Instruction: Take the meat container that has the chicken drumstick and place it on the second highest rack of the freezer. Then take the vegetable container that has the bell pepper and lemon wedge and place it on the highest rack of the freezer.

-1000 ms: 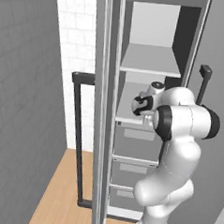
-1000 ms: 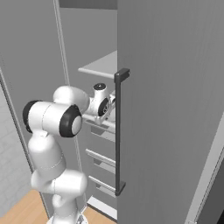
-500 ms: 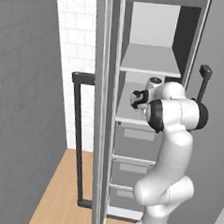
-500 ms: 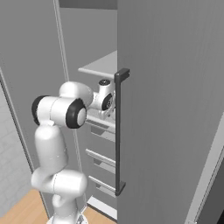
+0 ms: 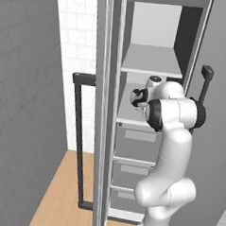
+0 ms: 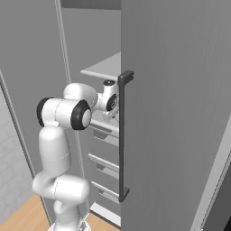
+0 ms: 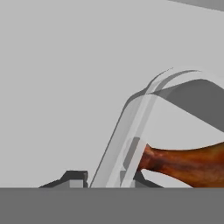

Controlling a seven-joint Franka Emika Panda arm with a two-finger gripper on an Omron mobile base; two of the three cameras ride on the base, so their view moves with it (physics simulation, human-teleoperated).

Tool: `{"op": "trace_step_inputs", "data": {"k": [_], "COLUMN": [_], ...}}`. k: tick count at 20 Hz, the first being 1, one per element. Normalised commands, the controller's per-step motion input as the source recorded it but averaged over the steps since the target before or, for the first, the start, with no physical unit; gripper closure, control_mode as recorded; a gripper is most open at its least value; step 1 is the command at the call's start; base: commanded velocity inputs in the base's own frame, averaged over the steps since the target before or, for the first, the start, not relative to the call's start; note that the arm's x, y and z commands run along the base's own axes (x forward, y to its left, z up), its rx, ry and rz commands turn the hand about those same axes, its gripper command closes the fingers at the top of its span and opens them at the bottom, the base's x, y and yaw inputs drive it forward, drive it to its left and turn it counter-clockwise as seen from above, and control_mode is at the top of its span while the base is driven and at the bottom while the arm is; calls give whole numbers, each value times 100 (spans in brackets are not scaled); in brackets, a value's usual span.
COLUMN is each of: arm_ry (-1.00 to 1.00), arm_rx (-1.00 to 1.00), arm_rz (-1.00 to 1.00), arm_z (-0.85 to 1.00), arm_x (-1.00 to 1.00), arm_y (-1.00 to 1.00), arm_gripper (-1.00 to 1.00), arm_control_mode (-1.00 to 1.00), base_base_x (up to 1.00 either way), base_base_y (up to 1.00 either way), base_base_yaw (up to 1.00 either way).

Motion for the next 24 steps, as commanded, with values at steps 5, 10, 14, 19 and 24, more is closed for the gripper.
{"op": "trace_step_inputs", "data": {"k": [5,10,14,19,24], "arm_ry": [-6,-15,-11,0,0], "arm_rx": [-2,-4,0,0,0], "arm_rz": [7,4,7,5,4], "arm_z": [-27,-36,-28,-15,-42], "arm_x": [0,0,14,32,34], "arm_y": [0,0,0,0,0], "arm_gripper": [100,100,100,100,100], "arm_control_mode": [-100,-100,-100,-100,-100], "base_base_x": [0,0,0,0,0], "base_base_y": [0,0,0,0,0], "base_base_yaw": [0,0,0,0,0]}}
